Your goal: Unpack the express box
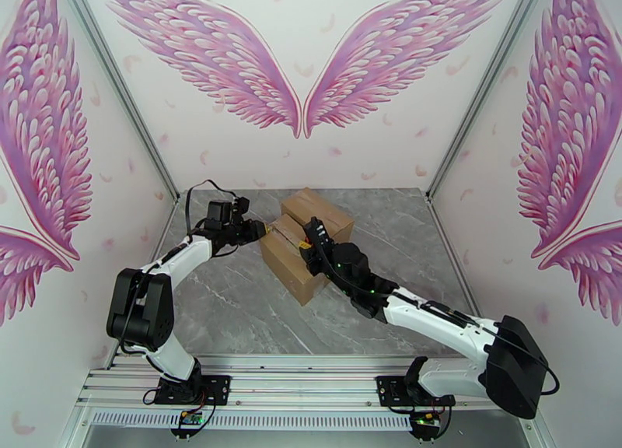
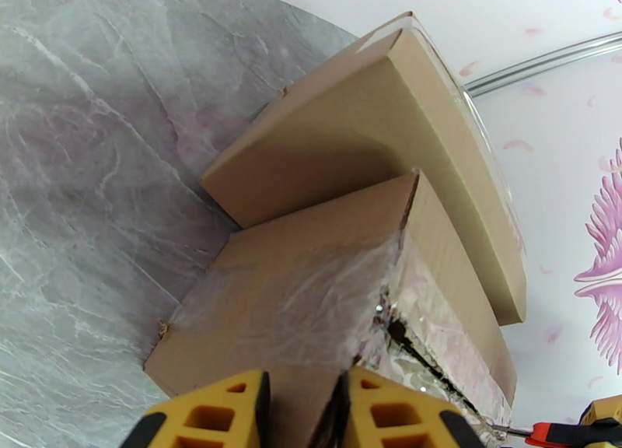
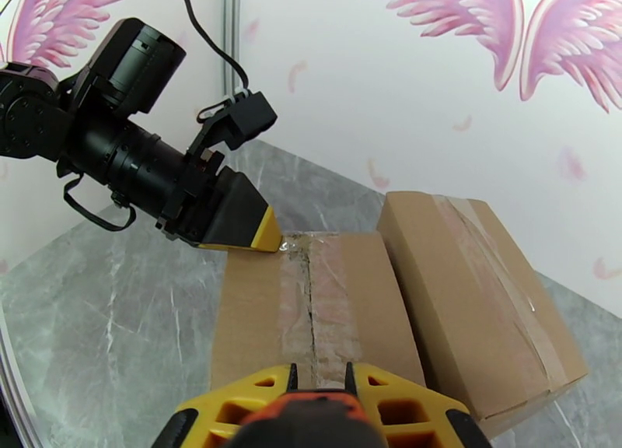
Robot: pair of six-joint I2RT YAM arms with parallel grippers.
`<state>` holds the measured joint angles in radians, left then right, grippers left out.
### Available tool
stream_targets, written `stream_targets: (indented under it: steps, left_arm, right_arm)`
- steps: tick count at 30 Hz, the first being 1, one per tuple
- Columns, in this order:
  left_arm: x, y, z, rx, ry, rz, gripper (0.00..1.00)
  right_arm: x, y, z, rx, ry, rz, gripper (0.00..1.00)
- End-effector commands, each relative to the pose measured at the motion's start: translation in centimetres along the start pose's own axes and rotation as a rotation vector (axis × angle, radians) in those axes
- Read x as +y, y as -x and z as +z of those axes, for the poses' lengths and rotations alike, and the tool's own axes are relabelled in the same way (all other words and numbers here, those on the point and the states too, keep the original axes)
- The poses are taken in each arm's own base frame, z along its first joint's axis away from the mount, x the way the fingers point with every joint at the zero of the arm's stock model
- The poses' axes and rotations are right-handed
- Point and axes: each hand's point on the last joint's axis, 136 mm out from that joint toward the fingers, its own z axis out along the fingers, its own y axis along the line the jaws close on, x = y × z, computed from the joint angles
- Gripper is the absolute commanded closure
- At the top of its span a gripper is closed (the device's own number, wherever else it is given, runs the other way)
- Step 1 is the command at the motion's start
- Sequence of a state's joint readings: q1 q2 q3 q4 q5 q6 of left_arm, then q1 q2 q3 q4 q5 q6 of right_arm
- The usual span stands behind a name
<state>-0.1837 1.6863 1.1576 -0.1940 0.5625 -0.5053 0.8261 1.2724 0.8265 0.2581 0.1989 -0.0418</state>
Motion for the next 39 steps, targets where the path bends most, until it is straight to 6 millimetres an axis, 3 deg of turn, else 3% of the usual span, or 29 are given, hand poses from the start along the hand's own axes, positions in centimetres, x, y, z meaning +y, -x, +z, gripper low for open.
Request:
stream_targets:
  steps: [1, 11, 18, 28, 32, 39]
  left_arm:
    - [8.1, -2.4, -0.1, 0.021, 0.299, -0.144, 0.73]
    - [7.1, -2.3, -0.6, -0.002, 0.285, -0.128, 0.74]
    - [6.4, -2.0, -3.6, -0.076, 0.302, -0.117, 0.73]
    - [1.6, 1.0, -5.3, -0.093, 0.194, 0.032, 0.51]
    - [0.1, 1.9, -4.7, -0.063, 0.141, 0.097, 0.46]
    - [0.7, 1.4, -2.3, 0.016, 0.117, 0.117, 0.46]
  right_arm:
    - [-0.3, -1.8, -1.4, 0.064, -0.015, -0.002, 1.0]
    - [-0.4, -1.7, -1.3, 0.047, -0.023, 0.026, 1.0]
    - [0.7, -0.5, -0.3, 0.011, 0.034, 0.016, 1.0]
    - [1.2, 0.0, 1.2, 0.001, 0.082, -0.02, 1.0]
    - [1.4, 0.2, 1.7, 0.0, 0.102, -0.022, 1.0]
    - [1.4, 0.4, 2.4, 0.004, 0.107, -0.026, 1.0]
